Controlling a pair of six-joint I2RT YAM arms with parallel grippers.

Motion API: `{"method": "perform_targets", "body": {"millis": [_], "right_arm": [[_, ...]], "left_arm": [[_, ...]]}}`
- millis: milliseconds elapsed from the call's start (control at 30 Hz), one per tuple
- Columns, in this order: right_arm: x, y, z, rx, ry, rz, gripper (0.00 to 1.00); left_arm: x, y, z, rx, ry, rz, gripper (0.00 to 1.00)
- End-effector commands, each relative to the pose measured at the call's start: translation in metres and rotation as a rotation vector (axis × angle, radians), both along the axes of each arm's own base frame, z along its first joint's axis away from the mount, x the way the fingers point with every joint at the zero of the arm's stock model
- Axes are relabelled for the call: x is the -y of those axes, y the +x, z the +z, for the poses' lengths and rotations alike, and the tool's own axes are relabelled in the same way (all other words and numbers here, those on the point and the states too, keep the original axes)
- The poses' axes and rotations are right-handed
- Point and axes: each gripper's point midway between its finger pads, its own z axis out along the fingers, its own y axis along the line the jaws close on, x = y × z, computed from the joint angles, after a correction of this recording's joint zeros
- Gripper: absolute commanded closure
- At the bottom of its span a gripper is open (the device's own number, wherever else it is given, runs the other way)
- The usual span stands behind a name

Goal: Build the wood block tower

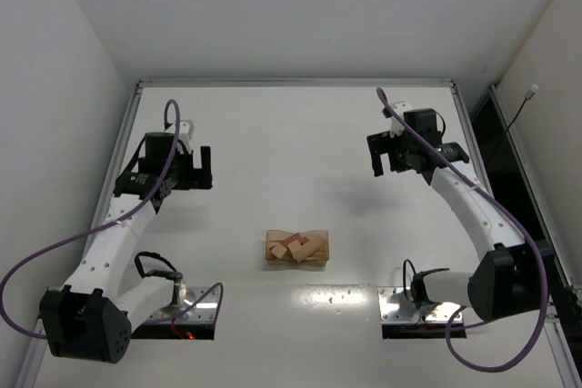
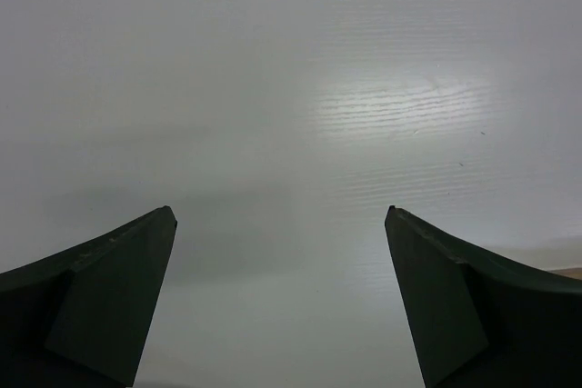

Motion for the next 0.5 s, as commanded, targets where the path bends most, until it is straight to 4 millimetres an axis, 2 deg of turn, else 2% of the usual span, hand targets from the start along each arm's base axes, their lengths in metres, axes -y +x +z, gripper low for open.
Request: {"method": "perform_targets", "body": {"millis": [0,300,333,400,467], "right_arm": [[-0.002,0.006,0.01,0.057,0.015,0.019,0.01],[-0.005,0.003,0.01,0.066,0.023,0.039,0.01],[-0.005,0.003,0.01,0.066,0.023,0.039,0.01],[-0.006,0.0,0.012,0.067,0.023,0.052,0.01],[-0.007,-0.002,0.011,0.067,0.022,0.068,0.01]], "left_arm": [[0.003,0.008,0.013,0.048,-0.018,-0.017,0.01],[0.009,0.006,0.019,0.067,-0.033,-0.062,0.01],[0.012,0.005,0.015,0.046,-0.042,-0.074,0.01],[0.019,0.006,0.024,0.065,-0.042,-0.138,0.01],[0.037,-0.001,0.022,0.049,-0.092,-0.257,0.01]]}}
